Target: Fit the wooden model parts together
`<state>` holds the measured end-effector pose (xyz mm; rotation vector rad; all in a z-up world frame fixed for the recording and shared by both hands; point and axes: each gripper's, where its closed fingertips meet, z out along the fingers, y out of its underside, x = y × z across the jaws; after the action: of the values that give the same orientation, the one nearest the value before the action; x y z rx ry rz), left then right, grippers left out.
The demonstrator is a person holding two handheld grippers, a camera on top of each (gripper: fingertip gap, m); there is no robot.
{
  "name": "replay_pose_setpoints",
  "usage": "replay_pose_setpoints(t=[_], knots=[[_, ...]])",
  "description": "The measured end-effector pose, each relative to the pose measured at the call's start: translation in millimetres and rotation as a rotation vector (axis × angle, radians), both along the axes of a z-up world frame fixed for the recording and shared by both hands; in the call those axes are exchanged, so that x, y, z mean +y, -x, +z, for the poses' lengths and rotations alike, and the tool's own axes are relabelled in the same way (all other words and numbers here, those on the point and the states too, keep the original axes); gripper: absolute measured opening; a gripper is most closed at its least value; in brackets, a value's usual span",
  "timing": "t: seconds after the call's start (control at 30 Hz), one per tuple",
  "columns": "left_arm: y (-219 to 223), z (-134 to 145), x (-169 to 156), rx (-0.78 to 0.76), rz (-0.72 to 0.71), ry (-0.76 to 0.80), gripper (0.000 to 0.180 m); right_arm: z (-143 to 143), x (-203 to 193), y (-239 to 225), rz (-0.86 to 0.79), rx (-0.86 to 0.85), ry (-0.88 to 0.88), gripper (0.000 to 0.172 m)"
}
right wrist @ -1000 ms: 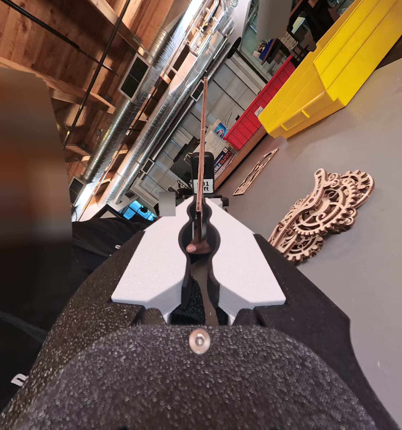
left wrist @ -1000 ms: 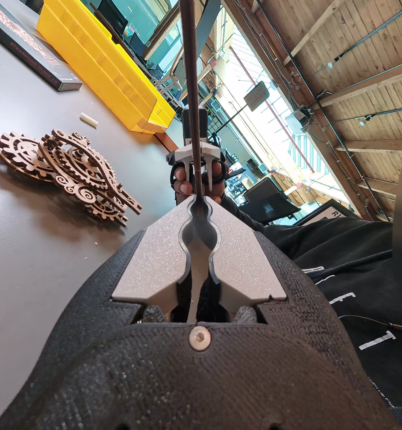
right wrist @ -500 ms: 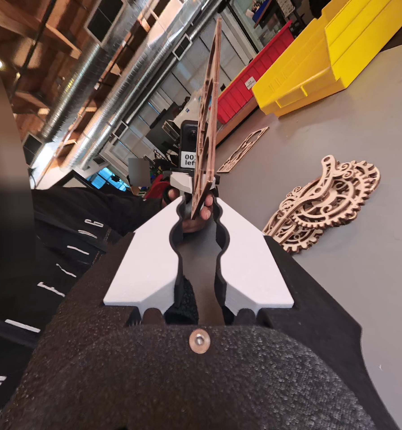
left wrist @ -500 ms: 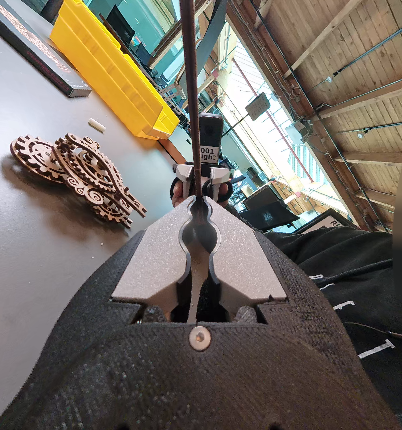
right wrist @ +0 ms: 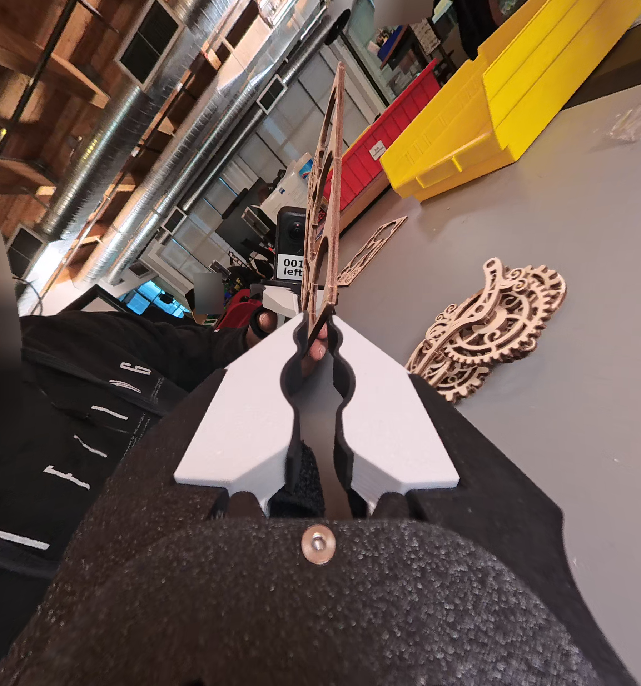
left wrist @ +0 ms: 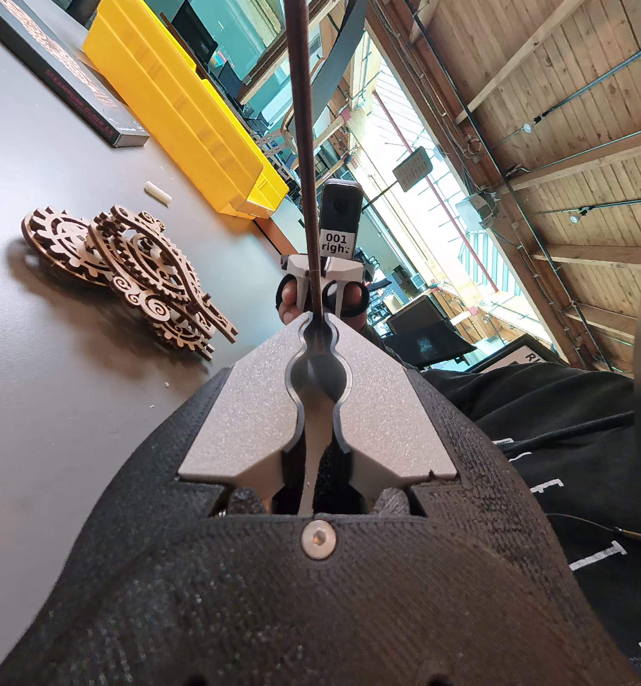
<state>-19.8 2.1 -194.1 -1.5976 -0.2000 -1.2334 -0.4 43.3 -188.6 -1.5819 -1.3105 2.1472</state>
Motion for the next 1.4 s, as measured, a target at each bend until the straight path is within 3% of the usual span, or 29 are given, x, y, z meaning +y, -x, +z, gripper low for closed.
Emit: replay_pose_setpoints(t=[0.8, 1.4], knots=[[-2.7, -3.3, -0.1, -0.011, -0.016, 0.024, 0.001, 0.1, 8.3, -1.7, -0.020, -0.008, 0.032, 0.004], [2.8, 3.0, -0.9, -0.042, -0.016, -0.006, 0.001, -3.0, 2.3, -3.6, 0.060, -0.062, 0.240, 0.001]])
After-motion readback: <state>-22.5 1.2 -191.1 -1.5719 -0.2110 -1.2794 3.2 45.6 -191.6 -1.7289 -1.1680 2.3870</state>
